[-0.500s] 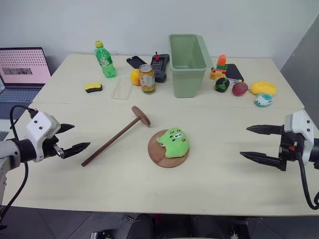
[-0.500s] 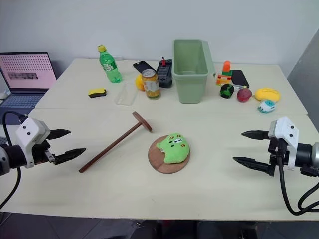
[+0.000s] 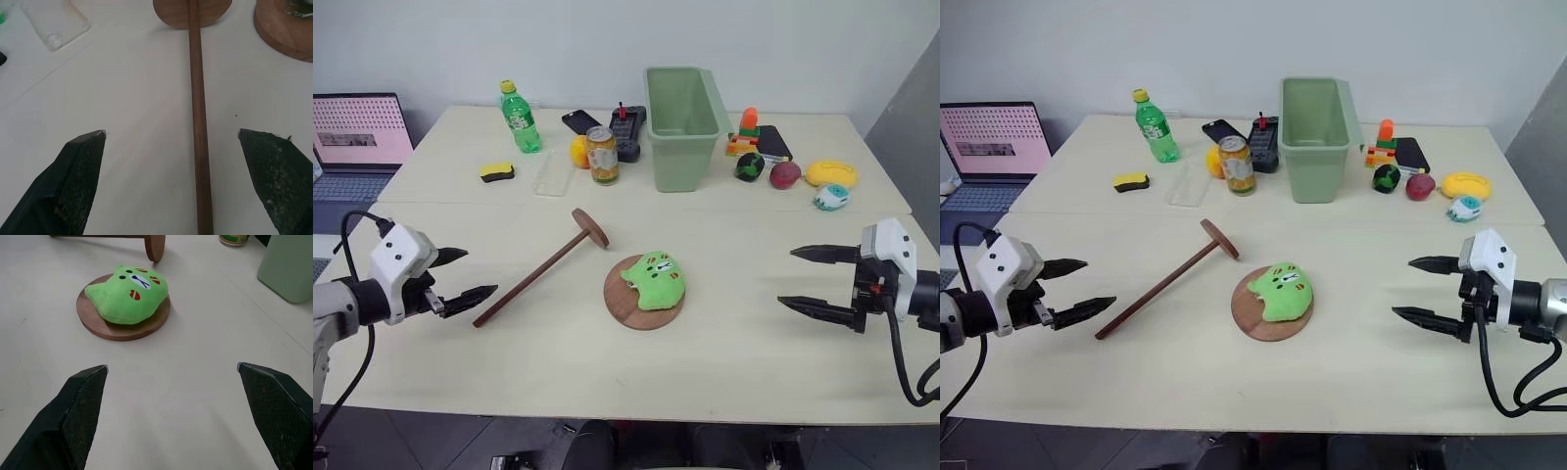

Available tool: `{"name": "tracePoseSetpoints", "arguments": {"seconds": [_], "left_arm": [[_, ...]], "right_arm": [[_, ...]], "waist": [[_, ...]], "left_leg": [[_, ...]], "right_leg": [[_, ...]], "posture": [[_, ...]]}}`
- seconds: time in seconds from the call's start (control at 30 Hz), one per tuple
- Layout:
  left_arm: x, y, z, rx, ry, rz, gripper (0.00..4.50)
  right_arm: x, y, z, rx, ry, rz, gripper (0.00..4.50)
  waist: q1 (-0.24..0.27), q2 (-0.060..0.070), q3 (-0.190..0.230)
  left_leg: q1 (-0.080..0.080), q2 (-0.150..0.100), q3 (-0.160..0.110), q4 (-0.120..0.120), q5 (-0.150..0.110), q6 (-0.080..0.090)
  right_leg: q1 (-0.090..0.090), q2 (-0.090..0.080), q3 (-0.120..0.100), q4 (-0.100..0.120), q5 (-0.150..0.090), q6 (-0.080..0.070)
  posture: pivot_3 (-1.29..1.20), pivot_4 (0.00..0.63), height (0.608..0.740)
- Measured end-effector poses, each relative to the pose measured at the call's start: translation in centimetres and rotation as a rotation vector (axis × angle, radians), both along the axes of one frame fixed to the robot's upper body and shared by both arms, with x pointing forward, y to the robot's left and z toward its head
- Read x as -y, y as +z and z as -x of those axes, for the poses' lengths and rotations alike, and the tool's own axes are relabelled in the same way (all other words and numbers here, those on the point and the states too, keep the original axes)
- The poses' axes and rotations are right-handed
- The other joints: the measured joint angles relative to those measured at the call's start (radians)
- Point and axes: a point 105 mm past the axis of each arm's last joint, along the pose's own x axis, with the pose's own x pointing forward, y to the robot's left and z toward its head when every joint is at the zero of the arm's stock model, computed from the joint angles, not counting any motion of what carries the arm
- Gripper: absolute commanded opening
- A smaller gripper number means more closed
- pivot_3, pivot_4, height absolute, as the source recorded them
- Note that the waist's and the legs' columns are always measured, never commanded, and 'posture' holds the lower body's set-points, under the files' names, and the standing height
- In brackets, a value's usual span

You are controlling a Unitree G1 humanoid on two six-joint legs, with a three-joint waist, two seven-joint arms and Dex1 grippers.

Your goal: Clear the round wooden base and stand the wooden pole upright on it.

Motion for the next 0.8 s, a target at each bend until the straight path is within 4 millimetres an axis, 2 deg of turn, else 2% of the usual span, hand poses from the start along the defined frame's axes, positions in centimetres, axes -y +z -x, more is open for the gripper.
{"name": "tracePoseSetpoints", "arguments": {"seconds": [0.43,0.7,0.8], "left_arm": [[1.7,1.9,-0.3,0.075,-0.076,-0.018,4.5],[5.2,2.5,-0.6,0.073,-0.222,-0.016,4.5],[7.2,3.1,-0.9,0.092,-0.307,-0.029,4.5]], "right_arm": [[-0.4,0.4,-0.2,0.003,0.019,-0.002,4.44],[-2.3,2.1,-0.2,0.032,0.059,-0.065,4.44],[-4.1,2.2,-0.2,0.047,0.103,-0.062,4.44]], "waist": [[0.0,0.0,0.0],[0.0,0.0,0.0],[0.0,0.0,0.0]], "left_leg": [[0.0,0.0,0.0,0.0,0.0,0.0],[0.0,0.0,0.0,0.0,0.0,0.0],[0.0,0.0,0.0,0.0,0.0,0.0]], "right_leg": [[0.0,0.0,0.0,0.0,0.0,0.0],[0.0,0.0,0.0,0.0,0.0,0.0],[0.0,0.0,0.0,0.0,0.0,0.0]], "posture": [[0.0,0.15,0.74],[0.0,0.15,0.74],[0.0,0.15,0.74]]}}
